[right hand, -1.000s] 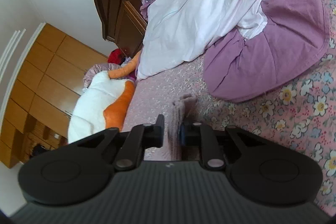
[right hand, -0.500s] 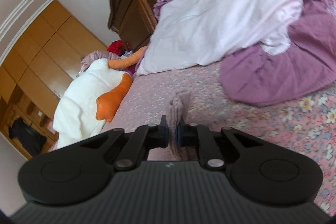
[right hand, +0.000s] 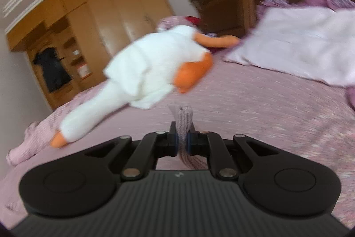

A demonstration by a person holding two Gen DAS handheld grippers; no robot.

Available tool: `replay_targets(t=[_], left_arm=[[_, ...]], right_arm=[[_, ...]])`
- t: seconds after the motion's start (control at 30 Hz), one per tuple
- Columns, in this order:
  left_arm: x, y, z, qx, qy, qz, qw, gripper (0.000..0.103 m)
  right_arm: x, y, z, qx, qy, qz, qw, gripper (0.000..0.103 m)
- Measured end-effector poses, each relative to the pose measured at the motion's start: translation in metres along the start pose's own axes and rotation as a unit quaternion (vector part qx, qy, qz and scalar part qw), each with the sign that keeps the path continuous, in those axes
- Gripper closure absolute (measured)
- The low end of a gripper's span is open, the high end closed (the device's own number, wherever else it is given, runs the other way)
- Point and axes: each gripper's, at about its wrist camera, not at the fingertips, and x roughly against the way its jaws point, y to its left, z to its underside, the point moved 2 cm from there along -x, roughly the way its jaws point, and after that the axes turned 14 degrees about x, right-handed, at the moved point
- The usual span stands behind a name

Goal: Fold small clothes

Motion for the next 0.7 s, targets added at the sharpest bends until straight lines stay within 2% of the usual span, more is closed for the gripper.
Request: replay_targets(t=[0.17,0.33,0.4,0.53,0.7], left_arm=[[-0.013,0.027,-0.001,-0.015,0.000,-0.014,0.9998,0.007],[-0.038,0.047,-0.002,-0.028,0.003,-0.013,0.9995,0.007],[-0.045,0.051,-0.002,-0.036,0.002,-0.004,0.9993,0.007],[-0.045,0.067,0.001,-0.026,-0.032,0.023,0.9989,0.007],[-0.054,0.082,-0.003,-0.008,-0.018,0.038,0.9991,0.007]], right_arm=[[0.012,0.046,-0.019,0.004,-0.024,-0.030,0.999,0.092],[0.023,0.107,-0.033,0.050,-0.051,-0.058,0.996,0.092],[0.028,0.130,-0.038,0.064,-0.063,-0.066,0.994,0.092],[0.033,0.161,-0.047,0.040,-0.073,-0.075,0.994,0.092],[0.028,0.215,-0.051,0.082,-0.067,-0.079,0.991,0.092]])
